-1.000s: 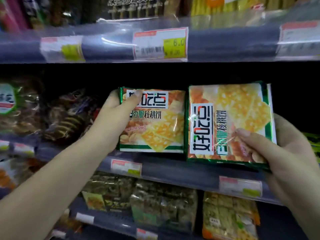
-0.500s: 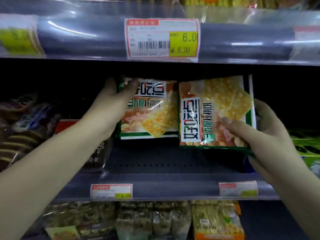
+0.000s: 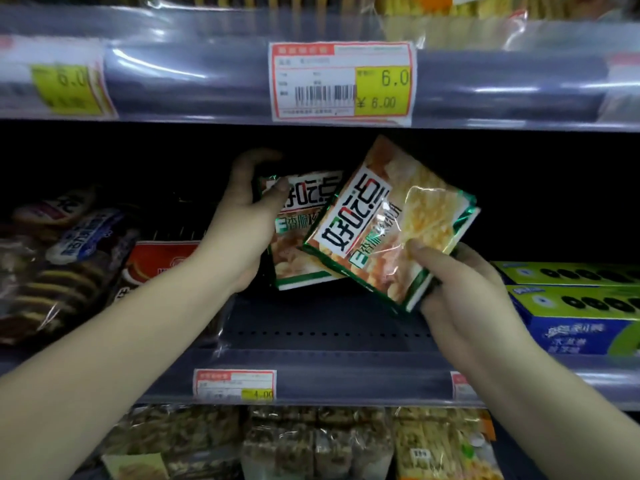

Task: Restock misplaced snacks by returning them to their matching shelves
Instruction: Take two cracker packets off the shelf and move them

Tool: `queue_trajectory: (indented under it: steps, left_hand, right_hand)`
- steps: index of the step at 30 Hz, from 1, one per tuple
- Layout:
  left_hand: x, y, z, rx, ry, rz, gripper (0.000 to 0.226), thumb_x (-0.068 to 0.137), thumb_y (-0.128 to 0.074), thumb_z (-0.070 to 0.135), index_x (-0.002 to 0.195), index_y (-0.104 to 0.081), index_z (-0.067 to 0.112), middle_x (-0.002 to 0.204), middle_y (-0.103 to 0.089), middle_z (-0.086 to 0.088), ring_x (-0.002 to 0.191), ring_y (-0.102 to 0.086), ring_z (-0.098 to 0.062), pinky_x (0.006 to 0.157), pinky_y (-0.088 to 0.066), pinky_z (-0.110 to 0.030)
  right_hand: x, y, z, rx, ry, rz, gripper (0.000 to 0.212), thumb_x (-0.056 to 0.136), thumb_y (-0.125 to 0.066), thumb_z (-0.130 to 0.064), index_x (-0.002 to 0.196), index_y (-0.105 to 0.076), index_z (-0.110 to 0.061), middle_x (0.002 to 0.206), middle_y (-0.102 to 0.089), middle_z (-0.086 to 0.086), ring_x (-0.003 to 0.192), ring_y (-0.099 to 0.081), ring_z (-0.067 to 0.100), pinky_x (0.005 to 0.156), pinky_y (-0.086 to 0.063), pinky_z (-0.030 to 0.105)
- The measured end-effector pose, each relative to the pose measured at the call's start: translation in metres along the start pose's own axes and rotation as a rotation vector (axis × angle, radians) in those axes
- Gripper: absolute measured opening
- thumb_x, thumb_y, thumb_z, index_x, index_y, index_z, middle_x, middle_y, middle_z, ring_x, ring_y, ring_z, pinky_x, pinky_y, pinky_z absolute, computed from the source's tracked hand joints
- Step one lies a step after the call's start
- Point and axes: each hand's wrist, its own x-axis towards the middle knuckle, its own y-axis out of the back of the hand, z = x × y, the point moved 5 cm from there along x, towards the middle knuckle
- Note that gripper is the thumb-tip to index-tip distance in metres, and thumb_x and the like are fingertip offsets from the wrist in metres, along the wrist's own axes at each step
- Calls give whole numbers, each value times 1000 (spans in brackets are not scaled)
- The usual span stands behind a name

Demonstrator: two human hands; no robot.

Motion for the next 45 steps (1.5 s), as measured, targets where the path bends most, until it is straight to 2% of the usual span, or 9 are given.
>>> queue_trajectory:
  steps: [4, 7, 10, 18, 25, 31, 37, 42, 45]
  left_hand:
    - [-8, -4, -1, -26, 61, -82, 11, 82, -54, 46, 87, -61, 38, 87, -68, 11, 89, -63, -13, 86, -50, -37]
    - [-20, -10, -4, 86, 130, -235, 60, 54, -61, 84, 95, -50, 41, 107, -66, 3, 108, -62, -17, 100, -48, -45]
    - [-28, -11, 1, 328, 91, -305, 81, 43, -76, 69, 109, -39, 40, 121, -55, 4, 112, -58, -13, 97, -51, -38]
    - [-25, 1, 18, 446, -90, -445, 63, 55, -82, 48, 103, -42, 43, 100, -57, 18, 84, -64, 7, 71, -54, -16]
    - [-32, 6, 15, 668, -206, -430, 62, 61, -71, 60, 116, -47, 41, 128, -45, 6, 121, -47, -7, 107, -38, -25]
    - [-39, 13, 32, 899, -427, -509, 55, 76, -80, 32, 123, -61, 12, 127, -55, -3, 120, -51, -16, 106, -36, -26]
    - [-22, 16, 34, 938, -440, -603, 52, 71, -84, 16, 116, -61, 4, 124, -57, -9, 114, -54, -16, 97, -30, -3]
    - [-15, 17, 29, 966, -430, -642, 62, 78, -78, 13, 135, -52, 12, 136, -51, -8, 126, -47, -17, 106, -34, -18]
    - [-23, 13, 18, 1106, -417, -702, 86, 80, -74, 39, 151, -27, 26, 156, -30, -5, 143, -29, -24, 118, -20, -27]
  right_hand:
    - [2, -10, 7, 70, -138, -81, 16, 91, -60, -5, 105, -59, 2, 77, -72, 6, 73, -72, 22, 73, -60, 44]
    - [1, -16, 9, 101, -194, -111, 14, 93, -56, -4, 102, -60, 7, 77, -72, 10, 69, -72, 20, 64, -60, 37]
    - [-1, -18, 9, -25, -203, -176, 21, 93, -58, -6, 110, -56, 6, 82, -73, 8, 73, -73, 16, 68, -61, 35]
    - [10, -6, -31, -628, 371, -7, 134, 49, -84, -50, 150, 0, -24, 154, -25, 0, 140, -30, 15, 114, -31, 40]
    - [18, -23, -22, -903, 372, -271, 60, 69, -79, -40, 116, -43, -38, 107, -60, -18, 102, -60, 7, 83, -50, 26]
    - [21, -34, -27, -1122, 304, -504, 108, 56, -82, -50, 146, -22, -40, 145, -41, -1, 132, -42, 14, 110, -36, 32]
    - [40, -55, -30, -1324, 298, -618, 110, 59, -89, -34, 148, -25, -35, 139, -51, -5, 124, -51, 15, 98, -42, 23]
    - [47, -64, -23, -1476, 382, -570, 109, 55, -85, -53, 146, -24, -47, 160, -16, 7, 147, -16, 29, 114, -28, 39]
    - [47, -68, -25, -1492, 468, -600, 107, 54, -85, -54, 145, -31, -41, 147, -39, 1, 132, -42, 24, 100, -38, 30]
